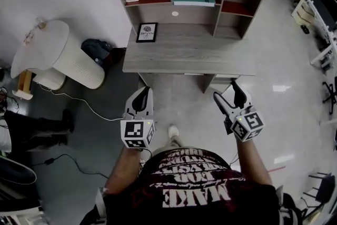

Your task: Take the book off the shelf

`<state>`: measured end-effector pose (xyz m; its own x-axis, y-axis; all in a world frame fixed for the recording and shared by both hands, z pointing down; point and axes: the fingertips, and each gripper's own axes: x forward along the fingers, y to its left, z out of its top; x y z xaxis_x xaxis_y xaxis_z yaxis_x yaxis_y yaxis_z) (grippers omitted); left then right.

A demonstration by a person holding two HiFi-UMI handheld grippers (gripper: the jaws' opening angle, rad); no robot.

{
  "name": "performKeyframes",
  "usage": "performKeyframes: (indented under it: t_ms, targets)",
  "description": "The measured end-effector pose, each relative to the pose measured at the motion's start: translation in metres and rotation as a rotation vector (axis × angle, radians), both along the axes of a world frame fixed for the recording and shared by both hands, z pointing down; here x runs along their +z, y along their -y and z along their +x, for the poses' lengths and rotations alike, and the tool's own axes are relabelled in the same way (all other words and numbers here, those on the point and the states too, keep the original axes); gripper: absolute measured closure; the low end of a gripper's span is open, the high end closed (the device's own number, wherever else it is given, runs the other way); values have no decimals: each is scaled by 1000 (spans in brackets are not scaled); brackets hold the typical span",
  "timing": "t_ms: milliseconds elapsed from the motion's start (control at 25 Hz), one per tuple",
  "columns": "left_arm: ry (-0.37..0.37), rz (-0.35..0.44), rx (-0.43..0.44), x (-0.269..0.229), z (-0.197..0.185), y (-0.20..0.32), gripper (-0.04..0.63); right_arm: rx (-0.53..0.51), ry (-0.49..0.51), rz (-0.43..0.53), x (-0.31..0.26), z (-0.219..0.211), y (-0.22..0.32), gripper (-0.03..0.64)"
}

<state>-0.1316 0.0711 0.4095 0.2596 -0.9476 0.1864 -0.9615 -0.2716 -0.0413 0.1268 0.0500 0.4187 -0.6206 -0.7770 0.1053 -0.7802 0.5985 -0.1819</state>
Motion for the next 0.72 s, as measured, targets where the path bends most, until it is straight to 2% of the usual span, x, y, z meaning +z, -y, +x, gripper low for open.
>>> performKeyframes:
  t_ms: [360, 720]
  targets:
    - [-21, -41, 12, 16, -16, 58, 578, 2, -16, -42, 11, -21, 53, 252]
    - [-52, -29, 101, 11, -7, 117, 578, 48, -53, -44, 1, -23, 91, 252]
